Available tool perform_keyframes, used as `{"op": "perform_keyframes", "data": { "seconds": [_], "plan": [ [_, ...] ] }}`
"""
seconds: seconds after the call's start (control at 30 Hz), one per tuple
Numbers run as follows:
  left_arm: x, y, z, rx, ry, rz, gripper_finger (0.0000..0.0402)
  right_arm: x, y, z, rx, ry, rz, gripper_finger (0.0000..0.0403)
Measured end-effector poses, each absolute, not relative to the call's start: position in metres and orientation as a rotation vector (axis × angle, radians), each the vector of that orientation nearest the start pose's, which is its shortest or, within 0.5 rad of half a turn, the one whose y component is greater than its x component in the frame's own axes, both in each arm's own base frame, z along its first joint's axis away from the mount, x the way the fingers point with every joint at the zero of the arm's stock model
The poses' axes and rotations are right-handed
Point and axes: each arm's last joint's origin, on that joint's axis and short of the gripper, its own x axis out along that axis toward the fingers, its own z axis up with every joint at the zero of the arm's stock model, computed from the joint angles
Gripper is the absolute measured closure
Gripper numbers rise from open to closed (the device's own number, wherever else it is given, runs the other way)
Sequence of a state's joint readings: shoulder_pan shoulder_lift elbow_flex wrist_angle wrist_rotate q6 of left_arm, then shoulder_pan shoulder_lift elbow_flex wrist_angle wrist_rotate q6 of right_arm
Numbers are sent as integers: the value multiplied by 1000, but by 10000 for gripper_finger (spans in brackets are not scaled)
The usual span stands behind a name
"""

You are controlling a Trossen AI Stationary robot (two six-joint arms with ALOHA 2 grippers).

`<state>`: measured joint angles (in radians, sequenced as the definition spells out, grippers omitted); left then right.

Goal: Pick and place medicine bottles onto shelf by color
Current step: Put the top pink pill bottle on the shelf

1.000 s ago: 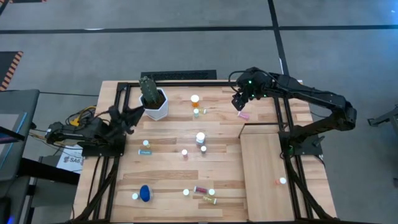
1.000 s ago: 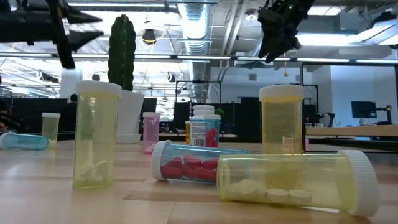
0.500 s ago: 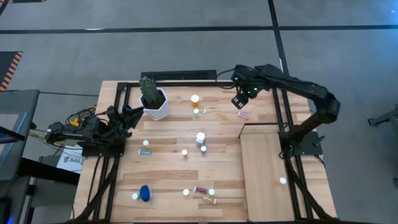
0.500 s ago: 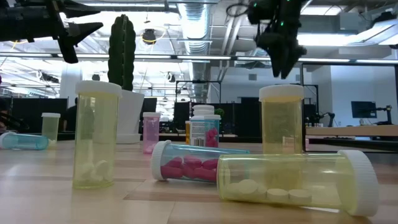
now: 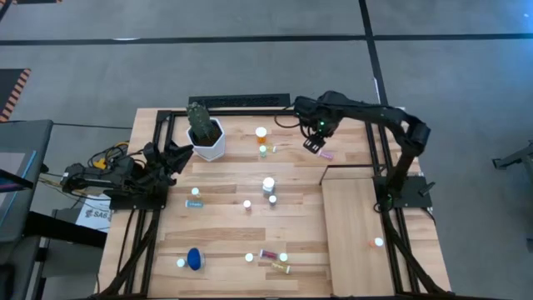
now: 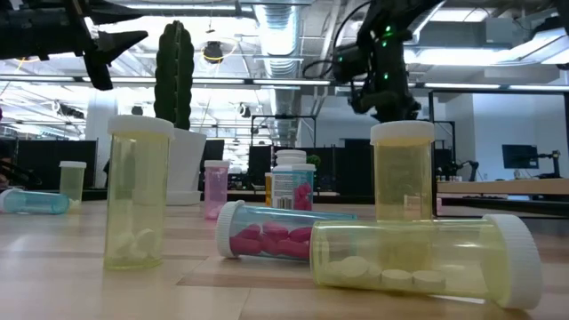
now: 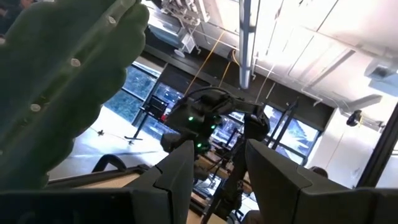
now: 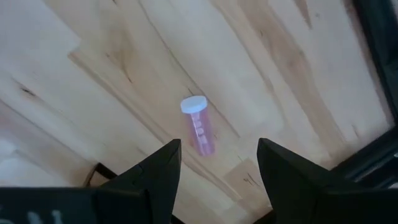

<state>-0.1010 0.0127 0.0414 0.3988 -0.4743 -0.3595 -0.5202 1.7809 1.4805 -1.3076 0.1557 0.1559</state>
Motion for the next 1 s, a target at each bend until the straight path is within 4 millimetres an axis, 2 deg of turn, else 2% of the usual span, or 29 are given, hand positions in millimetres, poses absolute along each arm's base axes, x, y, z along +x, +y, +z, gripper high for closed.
{"op": "perform_keyframes", "data": {
  "seconds": [0.17, 0.3, 0.5, 0.63, 0.83, 1.0],
  "plan": [
    [85, 4, 213, -466, -471, 256, 267, 280, -163, 247, 385, 1594, -664, 168],
    [86, 3, 213, -464, -468, 241, 267, 280, -160, 249, 441, 1583, -677, 168],
    [86, 3, 212, -460, -460, 245, 267, 288, -145, 249, 390, 1589, -647, 168],
    [87, 3, 210, -455, -436, 250, 267, 292, -136, 247, 439, 1577, -642, 168],
    [88, 3, 207, -447, -400, 258, 267, 283, -133, 225, 555, 1607, -758, 168],
    [88, 3, 206, -443, -395, 242, 267, 274, -134, 199, 634, 1599, -854, 168]
  ]
}}
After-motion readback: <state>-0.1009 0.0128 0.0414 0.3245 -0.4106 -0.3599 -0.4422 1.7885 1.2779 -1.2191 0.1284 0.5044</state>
